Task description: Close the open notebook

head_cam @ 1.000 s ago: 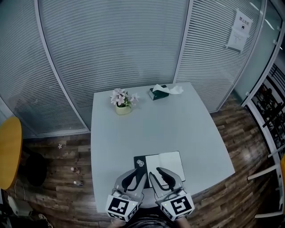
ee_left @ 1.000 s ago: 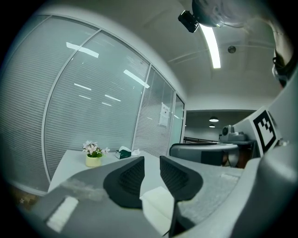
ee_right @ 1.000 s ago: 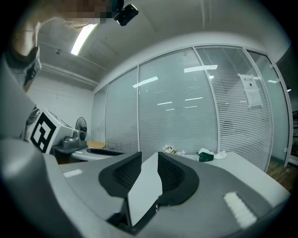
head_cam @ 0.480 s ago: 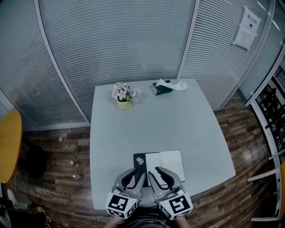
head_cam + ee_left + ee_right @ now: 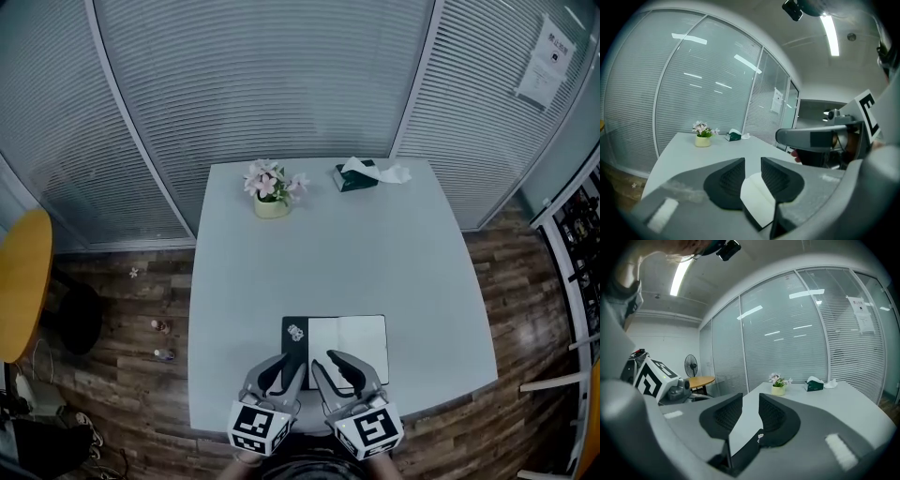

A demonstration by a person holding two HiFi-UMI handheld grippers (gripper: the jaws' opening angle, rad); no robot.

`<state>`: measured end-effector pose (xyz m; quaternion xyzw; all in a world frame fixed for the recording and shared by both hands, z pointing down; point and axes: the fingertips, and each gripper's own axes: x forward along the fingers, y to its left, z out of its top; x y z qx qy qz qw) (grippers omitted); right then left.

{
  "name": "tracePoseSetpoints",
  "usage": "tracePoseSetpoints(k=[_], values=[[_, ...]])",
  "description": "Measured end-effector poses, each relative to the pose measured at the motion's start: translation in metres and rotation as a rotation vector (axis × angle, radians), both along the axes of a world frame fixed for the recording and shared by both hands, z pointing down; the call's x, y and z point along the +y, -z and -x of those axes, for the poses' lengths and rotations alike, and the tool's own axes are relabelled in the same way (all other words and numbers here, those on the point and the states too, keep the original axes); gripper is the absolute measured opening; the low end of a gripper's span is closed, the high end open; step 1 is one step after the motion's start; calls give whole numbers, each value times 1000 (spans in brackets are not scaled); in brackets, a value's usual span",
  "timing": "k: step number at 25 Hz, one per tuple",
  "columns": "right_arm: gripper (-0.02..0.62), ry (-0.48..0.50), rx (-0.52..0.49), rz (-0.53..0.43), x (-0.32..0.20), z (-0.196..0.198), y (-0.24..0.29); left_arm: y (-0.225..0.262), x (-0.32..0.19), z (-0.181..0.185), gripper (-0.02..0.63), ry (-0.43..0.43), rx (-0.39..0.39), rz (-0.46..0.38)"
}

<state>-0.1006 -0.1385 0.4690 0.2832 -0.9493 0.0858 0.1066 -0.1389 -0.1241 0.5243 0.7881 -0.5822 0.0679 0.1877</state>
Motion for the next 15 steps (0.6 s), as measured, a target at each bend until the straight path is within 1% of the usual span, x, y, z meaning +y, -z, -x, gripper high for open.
tracePoseSetpoints(k=[6, 14, 15], values=[[110, 5, 17, 26, -3, 3, -12, -27, -2, 7, 100, 15, 20, 66], [110, -8, 34, 52, 1, -4, -21, -79, 5, 18, 100, 43, 16, 181], [110, -12, 35, 53, 0, -6, -22, -86, 5, 19, 110, 44, 13, 197]])
